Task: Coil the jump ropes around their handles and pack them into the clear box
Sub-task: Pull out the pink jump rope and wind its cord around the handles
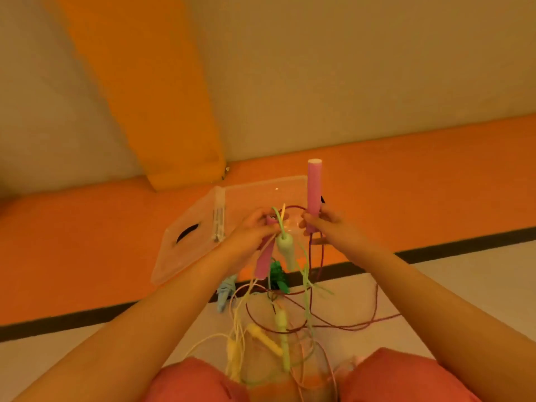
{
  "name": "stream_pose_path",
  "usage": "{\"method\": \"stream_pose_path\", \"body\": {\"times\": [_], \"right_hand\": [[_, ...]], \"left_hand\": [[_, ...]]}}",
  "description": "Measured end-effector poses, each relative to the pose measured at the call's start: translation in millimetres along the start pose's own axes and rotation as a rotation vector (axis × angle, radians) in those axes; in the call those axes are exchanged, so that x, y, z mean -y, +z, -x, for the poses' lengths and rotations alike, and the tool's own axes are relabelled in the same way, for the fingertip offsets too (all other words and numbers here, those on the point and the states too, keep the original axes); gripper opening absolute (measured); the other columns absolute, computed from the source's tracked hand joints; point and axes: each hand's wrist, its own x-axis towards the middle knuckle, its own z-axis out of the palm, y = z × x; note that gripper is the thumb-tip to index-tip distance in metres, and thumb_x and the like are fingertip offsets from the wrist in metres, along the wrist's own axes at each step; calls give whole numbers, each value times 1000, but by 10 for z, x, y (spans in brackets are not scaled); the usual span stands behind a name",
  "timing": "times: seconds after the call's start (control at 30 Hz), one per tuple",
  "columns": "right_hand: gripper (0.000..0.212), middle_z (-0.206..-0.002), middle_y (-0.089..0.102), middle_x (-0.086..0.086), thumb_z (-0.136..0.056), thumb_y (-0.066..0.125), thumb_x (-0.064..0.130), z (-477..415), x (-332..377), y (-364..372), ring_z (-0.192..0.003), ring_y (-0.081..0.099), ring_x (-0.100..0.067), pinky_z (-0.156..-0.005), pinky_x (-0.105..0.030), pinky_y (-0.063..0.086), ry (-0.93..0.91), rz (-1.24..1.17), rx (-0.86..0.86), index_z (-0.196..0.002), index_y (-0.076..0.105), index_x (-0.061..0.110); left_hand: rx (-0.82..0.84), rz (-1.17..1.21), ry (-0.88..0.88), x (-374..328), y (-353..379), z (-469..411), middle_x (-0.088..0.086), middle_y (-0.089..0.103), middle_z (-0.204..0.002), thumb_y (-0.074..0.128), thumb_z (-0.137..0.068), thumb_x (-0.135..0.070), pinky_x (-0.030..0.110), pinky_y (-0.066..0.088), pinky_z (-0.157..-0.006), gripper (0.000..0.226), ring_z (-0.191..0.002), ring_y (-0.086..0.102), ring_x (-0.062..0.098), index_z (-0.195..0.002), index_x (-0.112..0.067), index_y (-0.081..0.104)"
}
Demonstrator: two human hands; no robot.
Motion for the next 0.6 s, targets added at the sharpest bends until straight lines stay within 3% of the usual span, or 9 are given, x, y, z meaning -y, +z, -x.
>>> {"method": "stream_pose_path", "body": {"times": [0.13,0.2,0.27,0.37,0.43,0.5,0.6], "right_hand": [[13,-86,62,-2,-95,53,17,163,864,62,-75,59,-14,-69,-34,50,-206,45,-64,-106,55,10],[7,-80,57,-2,-95,53,13,228,1222,118,-70,55,-12,-65,-29,48,-324,9,-114,-100,56,10],[5,-77,52,-2,-94,53,10,269,1443,187,-71,49,-12,-67,-21,43,-398,43,-126,-97,56,9],[5,-77,51,-5,-96,50,15,289,1408,307,-73,50,-15,-64,-15,40,-353,168,-48,-94,52,11],[8,-75,58,-3,-96,49,25,292,1209,371,-72,57,-18,-75,-29,48,-279,209,-36,-92,51,19],[13,-70,54,-2,-97,48,29,332,1054,411,-66,54,-19,-72,-40,46,-211,214,-19,-92,50,17],[19,-72,53,-7,-98,46,27,396,992,417,-64,56,-19,-67,-36,47,-130,233,52,-102,50,9]], "left_hand": [[-39,215,77,-565,-82,311,1,70,-78,40,-90,1,30,40,-65,23,-67,56,16,-94,-16,55],[-78,296,141,-759,-62,401,0,64,-67,50,-85,-2,27,40,-59,14,-59,51,15,-88,-16,53],[-128,212,185,-850,-20,474,-1,58,-67,65,-73,-3,24,39,-54,22,-53,50,11,-87,-17,55],[-98,187,191,-808,3,546,4,55,-72,53,-82,8,24,41,-49,23,-46,49,9,-92,-12,56],[-84,260,183,-741,-26,576,6,60,-76,44,-87,9,28,44,-52,23,-50,54,13,-96,-8,56],[-84,289,152,-647,-99,561,8,65,-80,41,-93,4,26,49,-53,20,-56,59,15,-97,-6,58],[-142,184,98,-498,-246,495,5,66,-79,43,-99,-8,23,49,-57,21,-64,60,13,-93,-10,62]]}}
